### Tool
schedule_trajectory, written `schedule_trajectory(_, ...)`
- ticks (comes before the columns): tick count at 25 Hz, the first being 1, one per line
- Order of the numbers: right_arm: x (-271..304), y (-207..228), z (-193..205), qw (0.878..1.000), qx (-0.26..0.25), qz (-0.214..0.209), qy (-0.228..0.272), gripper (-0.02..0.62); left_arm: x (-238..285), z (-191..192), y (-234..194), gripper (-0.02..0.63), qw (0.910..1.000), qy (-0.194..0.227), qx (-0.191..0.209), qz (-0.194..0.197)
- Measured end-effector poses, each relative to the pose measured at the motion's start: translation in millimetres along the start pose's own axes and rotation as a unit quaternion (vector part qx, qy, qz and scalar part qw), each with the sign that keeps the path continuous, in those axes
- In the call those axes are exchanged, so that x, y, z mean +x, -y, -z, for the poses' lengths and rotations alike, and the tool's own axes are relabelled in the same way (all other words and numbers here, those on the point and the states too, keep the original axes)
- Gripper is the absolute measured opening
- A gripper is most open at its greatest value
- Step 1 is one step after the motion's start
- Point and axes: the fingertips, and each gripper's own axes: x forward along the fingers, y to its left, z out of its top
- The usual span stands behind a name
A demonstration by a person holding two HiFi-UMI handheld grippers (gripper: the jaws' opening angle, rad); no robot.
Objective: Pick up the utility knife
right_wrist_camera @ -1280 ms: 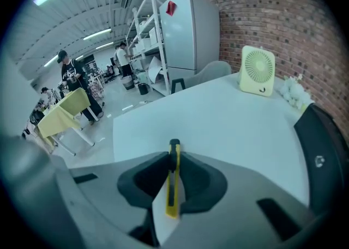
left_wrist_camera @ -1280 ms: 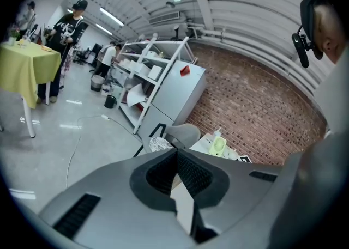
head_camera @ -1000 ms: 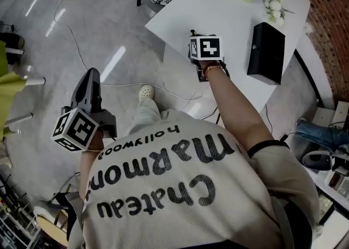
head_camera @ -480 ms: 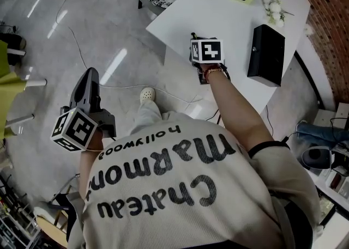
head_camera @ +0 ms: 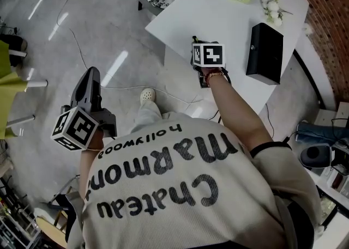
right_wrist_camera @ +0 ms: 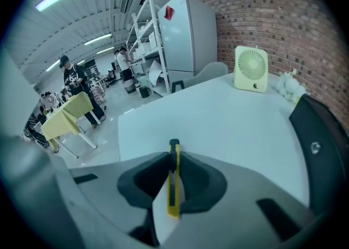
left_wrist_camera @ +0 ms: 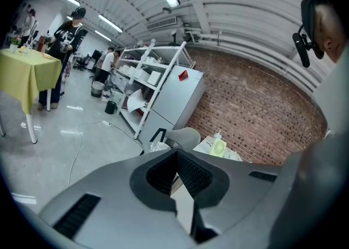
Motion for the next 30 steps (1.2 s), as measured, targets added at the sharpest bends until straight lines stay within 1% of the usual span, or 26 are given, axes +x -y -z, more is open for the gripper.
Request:
schedule_trajectory(15, -30.6, -6.5, 23.9, 1.000, 0.005, -0.011, 0.006, 0.066, -19.1, 5.1, 20.6, 0.002, 0.9998, 0.013, 0.006, 0.013)
schedule_trajectory(25, -55.2, -15.4, 42.5, 1.000, 0.021, -0.020, 0.010, 0.066, -40.1, 7.6, 33.1, 0.002, 0.9994, 0.024, 0.011, 0.022)
schedule_trajectory(30, -73.2, -23.6, 44.3, 0.998, 0.050, -0.037, 0.024, 0.066, -44.6, 9.5, 41.3, 0.002, 0.9991, 0.025, 0.014, 0.030)
